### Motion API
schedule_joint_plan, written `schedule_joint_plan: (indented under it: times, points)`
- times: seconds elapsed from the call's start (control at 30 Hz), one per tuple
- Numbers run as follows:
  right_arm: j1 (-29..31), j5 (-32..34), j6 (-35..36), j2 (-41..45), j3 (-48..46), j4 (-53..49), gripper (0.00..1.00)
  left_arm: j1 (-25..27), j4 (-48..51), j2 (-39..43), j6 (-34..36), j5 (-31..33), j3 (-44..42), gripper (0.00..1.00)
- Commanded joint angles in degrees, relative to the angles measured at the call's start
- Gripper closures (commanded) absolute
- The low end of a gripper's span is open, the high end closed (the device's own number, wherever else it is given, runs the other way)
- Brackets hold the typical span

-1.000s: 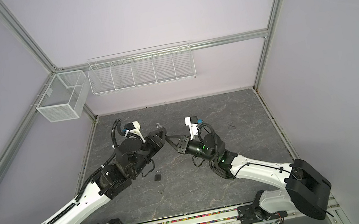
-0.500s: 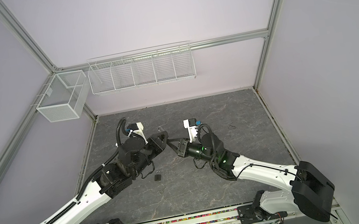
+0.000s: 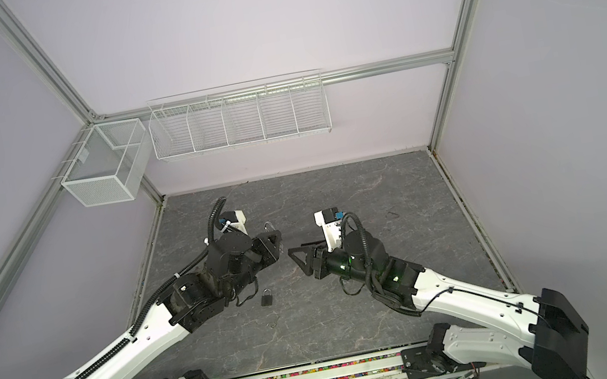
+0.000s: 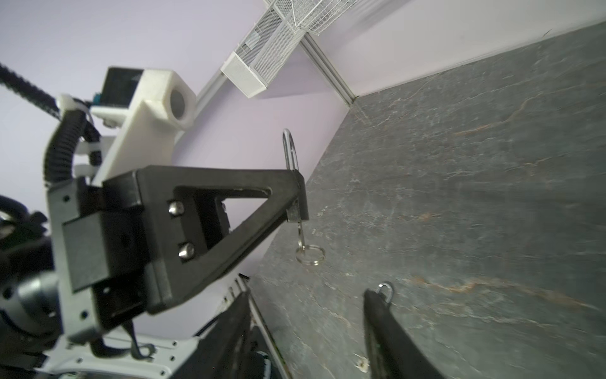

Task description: Unlock with the key

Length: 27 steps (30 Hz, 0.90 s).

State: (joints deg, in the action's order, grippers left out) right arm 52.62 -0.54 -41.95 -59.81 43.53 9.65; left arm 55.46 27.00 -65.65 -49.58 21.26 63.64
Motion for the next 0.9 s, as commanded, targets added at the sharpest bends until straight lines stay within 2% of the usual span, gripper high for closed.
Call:
schedule_joint_plan:
  times: [0.0, 0.23, 0.4, 0.57, 0.87]
  points:
    - [-0.1, 3.8, 6.2, 2.7, 5.3, -14.0, 0.29, -0.1, 0.3, 0.9, 8.4, 1.4, -1.7, 1.00]
    - [-2.7, 2.8, 12.7, -1.2, 18.2, -35.6, 0.08, 0.0, -13.2, 5.2, 26.1, -0.4, -14.0, 1.00]
    - [-3.8, 1.3, 18.0, -7.3, 25.7, -45.2, 0.04, -0.1, -28.4, 9.1, 37.5, -4.1, -24.5, 1.00]
    - [-4.2, -1.9, 23.3, -15.1, 33.5, -50.5, 0.01, 0.0, -34.7, 9.3, 43.5, -6.7, -28.3, 1.00]
    - [-4.8, 1.1, 25.8, -25.9, 43.4, -55.1, 0.02, 0.0, -40.4, 8.2, 48.0, -10.0, -30.7, 1.00]
